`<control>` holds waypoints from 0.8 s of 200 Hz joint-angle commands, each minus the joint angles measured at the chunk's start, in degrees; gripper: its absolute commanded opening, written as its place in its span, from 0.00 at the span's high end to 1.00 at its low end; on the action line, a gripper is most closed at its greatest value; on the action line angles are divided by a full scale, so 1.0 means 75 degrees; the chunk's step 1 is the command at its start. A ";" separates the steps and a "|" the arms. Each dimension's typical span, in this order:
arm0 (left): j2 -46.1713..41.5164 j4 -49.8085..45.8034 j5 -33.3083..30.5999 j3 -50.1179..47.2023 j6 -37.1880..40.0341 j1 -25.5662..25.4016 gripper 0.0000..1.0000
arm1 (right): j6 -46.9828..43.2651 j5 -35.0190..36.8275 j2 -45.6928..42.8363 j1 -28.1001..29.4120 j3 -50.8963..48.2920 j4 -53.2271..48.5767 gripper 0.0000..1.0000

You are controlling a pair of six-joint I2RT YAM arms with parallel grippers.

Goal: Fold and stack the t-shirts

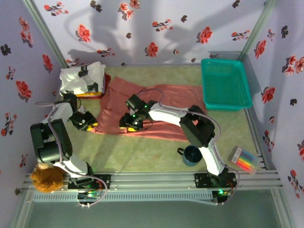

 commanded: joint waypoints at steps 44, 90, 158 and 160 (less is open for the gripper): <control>0.0148 -0.0165 0.0083 0.0055 0.0194 0.0042 0.88 | 0.0076 -0.0167 0.0170 0.0066 0.0204 -0.0196 0.49; 0.0073 -0.0248 0.0098 0.0198 0.0229 0.0042 1.00 | 0.0089 -0.0264 0.0341 0.0069 0.0368 -0.0287 0.51; -0.0173 -0.0531 0.0284 0.0589 0.0149 0.0042 1.00 | 0.0068 -0.0557 0.0440 0.0085 0.0425 -0.0195 0.88; -0.0178 -0.0544 0.0301 0.0608 0.0147 0.0042 1.00 | 0.0066 -0.0565 0.0442 0.0081 0.0434 -0.0188 0.90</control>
